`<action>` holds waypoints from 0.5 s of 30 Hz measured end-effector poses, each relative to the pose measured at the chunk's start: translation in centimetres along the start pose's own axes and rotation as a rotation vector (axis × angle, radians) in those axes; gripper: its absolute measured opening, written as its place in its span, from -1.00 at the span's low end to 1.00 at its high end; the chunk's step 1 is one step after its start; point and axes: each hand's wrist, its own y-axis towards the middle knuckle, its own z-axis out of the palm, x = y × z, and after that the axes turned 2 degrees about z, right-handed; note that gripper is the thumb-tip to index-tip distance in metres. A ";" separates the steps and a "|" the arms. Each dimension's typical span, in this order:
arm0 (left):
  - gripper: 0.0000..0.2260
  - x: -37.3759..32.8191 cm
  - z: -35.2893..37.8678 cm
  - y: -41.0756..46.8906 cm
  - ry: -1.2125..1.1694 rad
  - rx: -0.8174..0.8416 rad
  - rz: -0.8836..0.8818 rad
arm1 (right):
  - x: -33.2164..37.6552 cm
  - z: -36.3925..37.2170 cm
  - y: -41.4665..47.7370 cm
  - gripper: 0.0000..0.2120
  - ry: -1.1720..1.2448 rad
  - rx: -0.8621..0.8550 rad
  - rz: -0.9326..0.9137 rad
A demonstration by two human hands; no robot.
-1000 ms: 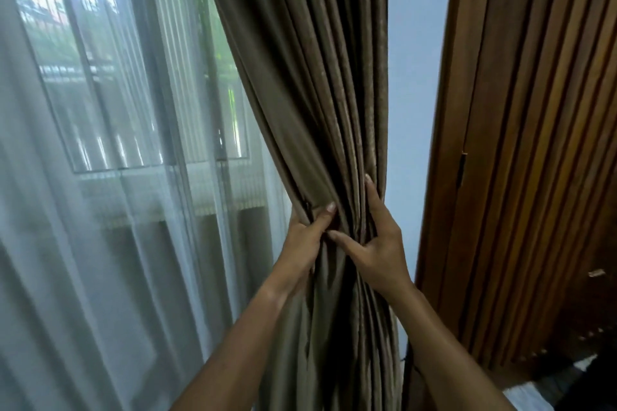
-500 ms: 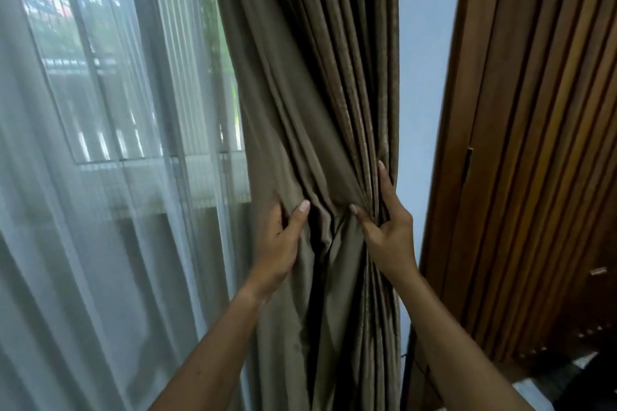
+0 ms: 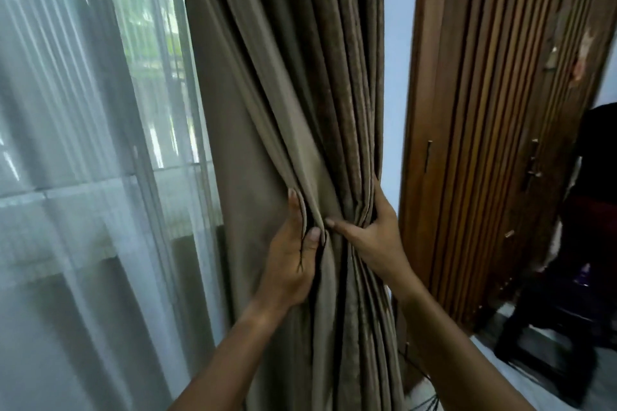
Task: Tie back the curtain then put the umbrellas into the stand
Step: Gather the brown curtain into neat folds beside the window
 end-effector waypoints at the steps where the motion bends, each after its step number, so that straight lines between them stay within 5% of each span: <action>1: -0.28 0.6 -0.1 -0.2 -0.019 -0.011 0.021 | -0.1 0.5 0.1 -0.15 -0.004 -0.028 -0.002; 7: -0.46 2.0 -1.6 0.9 -0.114 0.073 -0.019 | 0.0 3.0 0.3 -0.40 -0.039 -0.106 -0.033; 12: -0.62 2.4 -3.1 2.1 -0.525 0.205 -0.289 | 0.8 3.8 -0.8 -0.31 -0.043 0.000 -0.042; 15: -0.54 2.3 -3.9 2.4 -0.659 0.296 -0.415 | 1.3 3.9 -1.1 -0.21 -0.032 -0.007 -0.050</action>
